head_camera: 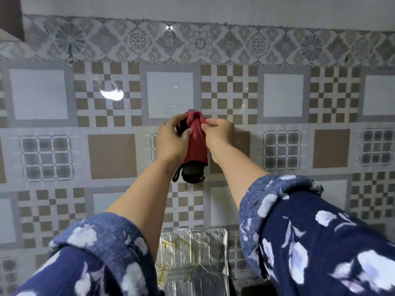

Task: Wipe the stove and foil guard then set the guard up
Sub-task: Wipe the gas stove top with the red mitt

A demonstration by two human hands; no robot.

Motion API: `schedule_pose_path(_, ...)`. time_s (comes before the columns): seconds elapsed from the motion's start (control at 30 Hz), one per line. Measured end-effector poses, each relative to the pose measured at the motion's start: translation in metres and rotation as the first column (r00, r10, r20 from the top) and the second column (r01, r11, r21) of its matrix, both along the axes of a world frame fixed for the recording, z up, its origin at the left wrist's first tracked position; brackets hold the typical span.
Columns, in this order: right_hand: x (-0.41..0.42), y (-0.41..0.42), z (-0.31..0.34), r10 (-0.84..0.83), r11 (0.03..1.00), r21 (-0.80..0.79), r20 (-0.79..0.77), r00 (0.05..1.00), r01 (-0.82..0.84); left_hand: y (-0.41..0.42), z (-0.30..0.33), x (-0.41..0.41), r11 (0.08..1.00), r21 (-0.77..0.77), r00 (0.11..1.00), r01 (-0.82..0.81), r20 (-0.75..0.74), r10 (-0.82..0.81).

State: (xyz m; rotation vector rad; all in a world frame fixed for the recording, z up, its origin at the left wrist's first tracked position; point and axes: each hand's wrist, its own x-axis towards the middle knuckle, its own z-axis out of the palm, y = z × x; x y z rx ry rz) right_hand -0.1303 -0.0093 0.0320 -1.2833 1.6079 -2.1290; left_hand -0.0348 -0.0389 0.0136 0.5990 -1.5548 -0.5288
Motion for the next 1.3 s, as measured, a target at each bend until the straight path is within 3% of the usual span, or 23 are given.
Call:
schedule_pose_path(0.1,-0.007,0.02,0.004,0.026,0.999,-0.018,-0.02,0.999,-0.027,0.02,0.003,0.004,0.997,0.028,0.995,0.077,-0.066,-0.075)
schedule_pose_path(0.3,-0.029,0.096,-0.013,0.115,0.988,0.118,-0.129,0.985,-0.099,0.084,-0.016,0.011,0.955,0.197,0.975,0.222,-0.022,-0.222)
schedule_pose_path(0.6,-0.065,0.243,-0.079,0.13,0.96,0.266,-0.161,0.978,-0.084,0.227,-0.085,-0.015,0.915,0.347,0.969,0.207,0.059,-0.241)
schedule_pose_path(0.83,-0.087,0.341,-0.144,0.213,0.908,0.378,-0.041,0.976,-0.182,0.332,-0.14,-0.031,0.844,0.501,0.969,0.19,0.041,-0.242)
schedule_pose_path(1.1,-0.085,0.409,-0.228,0.276,0.792,0.576,-0.04,0.96,-0.204,0.415,-0.222,-0.023,0.779,0.626,0.979,0.032,0.138,-0.151)
schedule_pose_path(1.23,-0.074,0.424,-0.266,0.272,0.756,0.635,-0.086,0.958,-0.158,0.431,-0.252,-0.013,0.722,0.683,0.953,-0.114,0.281,-0.115)
schedule_pose_path(1.3,-0.07,0.427,-0.279,0.282,0.733,0.674,-0.178,0.943,-0.091,0.434,-0.263,-0.011,0.745,0.641,0.912,-0.185,0.395,-0.113)
